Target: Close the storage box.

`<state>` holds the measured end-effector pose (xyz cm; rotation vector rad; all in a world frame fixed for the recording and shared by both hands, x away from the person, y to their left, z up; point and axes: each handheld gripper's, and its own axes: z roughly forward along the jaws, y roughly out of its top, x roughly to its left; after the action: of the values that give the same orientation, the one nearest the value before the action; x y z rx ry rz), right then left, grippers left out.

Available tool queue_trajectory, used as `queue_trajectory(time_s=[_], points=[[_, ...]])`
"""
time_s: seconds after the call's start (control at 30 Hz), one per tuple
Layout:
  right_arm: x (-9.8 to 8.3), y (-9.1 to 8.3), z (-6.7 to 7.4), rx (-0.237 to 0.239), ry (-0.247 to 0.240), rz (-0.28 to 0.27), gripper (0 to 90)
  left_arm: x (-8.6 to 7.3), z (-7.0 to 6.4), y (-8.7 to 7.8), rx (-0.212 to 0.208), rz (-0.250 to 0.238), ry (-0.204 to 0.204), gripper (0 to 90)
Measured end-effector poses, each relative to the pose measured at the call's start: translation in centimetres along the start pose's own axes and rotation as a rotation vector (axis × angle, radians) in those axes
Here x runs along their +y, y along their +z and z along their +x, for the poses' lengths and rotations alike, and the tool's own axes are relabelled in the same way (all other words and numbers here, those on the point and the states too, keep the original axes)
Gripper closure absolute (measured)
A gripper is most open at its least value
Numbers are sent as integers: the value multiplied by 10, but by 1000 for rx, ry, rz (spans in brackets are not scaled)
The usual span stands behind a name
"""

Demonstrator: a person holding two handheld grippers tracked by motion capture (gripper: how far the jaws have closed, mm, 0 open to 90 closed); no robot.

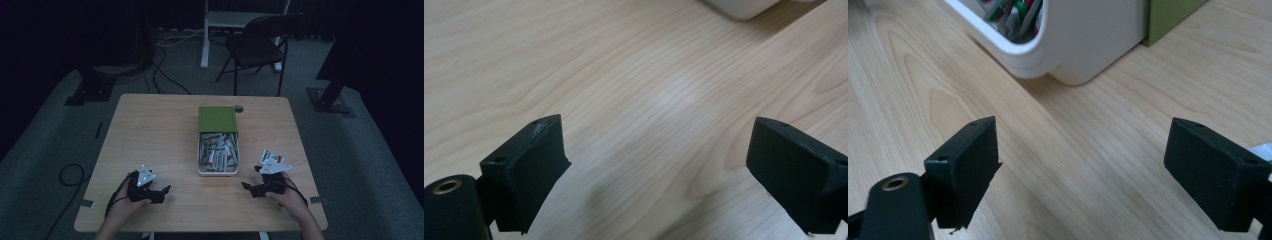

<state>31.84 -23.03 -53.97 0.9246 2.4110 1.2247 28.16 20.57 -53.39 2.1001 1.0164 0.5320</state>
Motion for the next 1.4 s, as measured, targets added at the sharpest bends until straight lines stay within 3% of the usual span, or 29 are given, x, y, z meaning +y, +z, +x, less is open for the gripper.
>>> queue_trajectory(time_s=[0.4, 0.57, 0.73, 0.97, 1.4], points=[[19, -5, 1, 8, 7, -73, 139, 24, -24, 10, -91, -76, 81, 96], [25, -6, 0, 4, 14, -103, 139, 34, -29, 13, -118, -108, 89, 96], [29, -6, -1, 8, 21, -120, 135, 46, -33, 19, -110, -164, 93, 96], [36, -1, -4, 13, 40, -143, 136, 57, -31, 27, -93, -203, 73, 96], [43, 5, -13, 9, 64, -179, 137, 73, -28, 43, -101, -235, 63, 96]])
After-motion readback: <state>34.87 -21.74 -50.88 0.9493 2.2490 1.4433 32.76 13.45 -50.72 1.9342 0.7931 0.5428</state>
